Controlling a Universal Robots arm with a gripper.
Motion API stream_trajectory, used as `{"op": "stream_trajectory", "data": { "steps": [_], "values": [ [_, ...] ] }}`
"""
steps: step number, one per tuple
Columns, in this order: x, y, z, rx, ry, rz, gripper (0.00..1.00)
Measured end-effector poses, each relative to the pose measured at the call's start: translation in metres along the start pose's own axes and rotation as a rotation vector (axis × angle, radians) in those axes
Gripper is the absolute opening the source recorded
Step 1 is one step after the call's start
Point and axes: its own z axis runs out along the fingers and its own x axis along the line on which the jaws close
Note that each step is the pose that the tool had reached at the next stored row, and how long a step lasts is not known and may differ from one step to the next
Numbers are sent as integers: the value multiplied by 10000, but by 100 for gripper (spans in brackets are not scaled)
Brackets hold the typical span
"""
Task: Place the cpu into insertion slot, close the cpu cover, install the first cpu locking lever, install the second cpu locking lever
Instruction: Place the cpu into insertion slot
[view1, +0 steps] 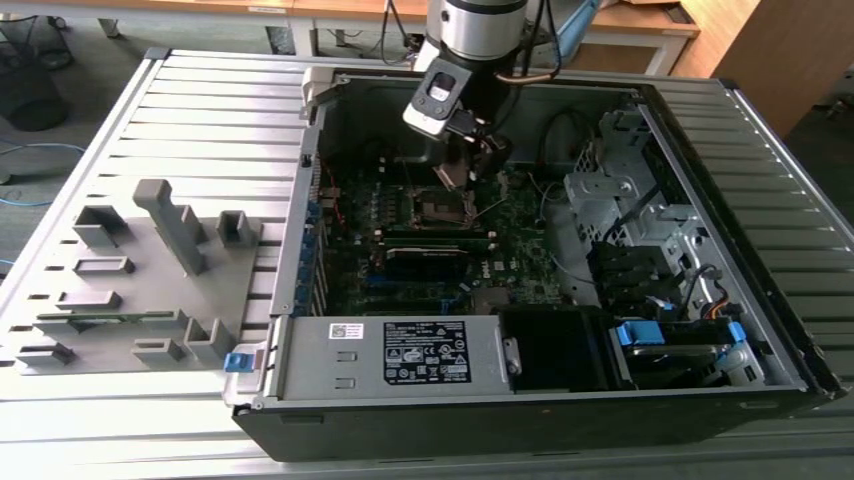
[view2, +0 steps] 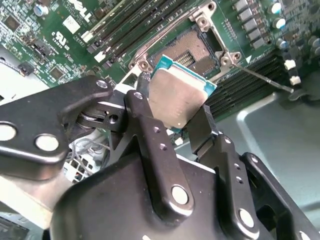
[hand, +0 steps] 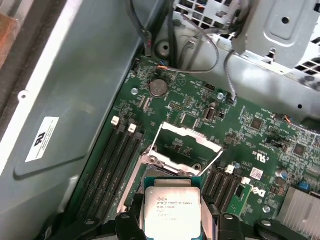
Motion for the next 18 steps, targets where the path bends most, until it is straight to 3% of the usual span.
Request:
{"op": "stream_trajectory", "data": {
  "steps": [9,18],
  "values": [
    [0,0,1,8,-43,675,54],
    [0,0,1,8,-45,704,54]
  ]
}}
